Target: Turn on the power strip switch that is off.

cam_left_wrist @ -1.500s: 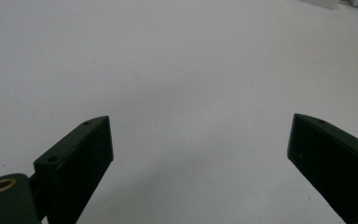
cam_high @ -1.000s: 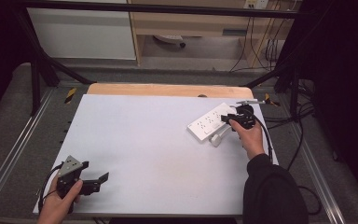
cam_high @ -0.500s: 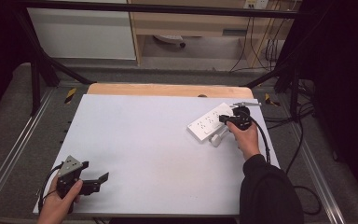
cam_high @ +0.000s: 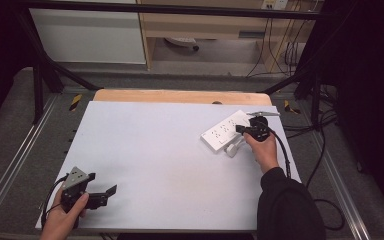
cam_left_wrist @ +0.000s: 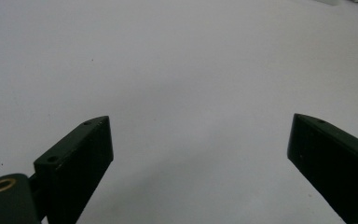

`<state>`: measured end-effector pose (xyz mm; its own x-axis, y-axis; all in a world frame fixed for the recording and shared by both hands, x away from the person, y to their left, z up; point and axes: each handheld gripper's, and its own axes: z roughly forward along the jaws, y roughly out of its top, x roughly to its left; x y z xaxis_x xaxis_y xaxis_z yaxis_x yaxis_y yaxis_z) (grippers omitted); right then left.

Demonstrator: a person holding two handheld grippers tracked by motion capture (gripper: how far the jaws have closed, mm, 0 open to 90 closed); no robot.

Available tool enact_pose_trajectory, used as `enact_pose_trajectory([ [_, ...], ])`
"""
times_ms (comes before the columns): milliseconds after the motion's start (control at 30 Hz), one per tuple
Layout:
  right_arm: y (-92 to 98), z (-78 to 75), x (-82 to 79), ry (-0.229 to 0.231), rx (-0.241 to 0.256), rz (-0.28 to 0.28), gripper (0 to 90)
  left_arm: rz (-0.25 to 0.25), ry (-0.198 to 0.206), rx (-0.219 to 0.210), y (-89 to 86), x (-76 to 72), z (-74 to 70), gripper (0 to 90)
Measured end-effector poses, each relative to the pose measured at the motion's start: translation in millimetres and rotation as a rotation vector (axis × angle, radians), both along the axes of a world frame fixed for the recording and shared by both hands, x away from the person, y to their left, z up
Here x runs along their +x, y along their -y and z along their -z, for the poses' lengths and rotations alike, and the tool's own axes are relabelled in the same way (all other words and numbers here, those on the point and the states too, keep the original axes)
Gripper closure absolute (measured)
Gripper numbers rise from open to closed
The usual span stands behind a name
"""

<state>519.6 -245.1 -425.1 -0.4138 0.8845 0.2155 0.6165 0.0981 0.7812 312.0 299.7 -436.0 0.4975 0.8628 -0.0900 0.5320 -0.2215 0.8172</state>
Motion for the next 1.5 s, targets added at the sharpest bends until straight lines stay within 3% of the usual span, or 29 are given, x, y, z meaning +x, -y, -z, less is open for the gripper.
enact_pose_trajectory([
  [833, -9.1, 7.8, 0.9, 0.023, -0.046, -0.018, 90.0, 0.003, -0.01, 0.007, 0.7, 0.1, 1.2, 6.8],
  [1500, -7.1, 10.9, 2.7, 0.016, -0.049, -0.013, 90.0, 0.005, -0.013, 0.01, 0.8, 0.1, 1.3, 6.8],
])
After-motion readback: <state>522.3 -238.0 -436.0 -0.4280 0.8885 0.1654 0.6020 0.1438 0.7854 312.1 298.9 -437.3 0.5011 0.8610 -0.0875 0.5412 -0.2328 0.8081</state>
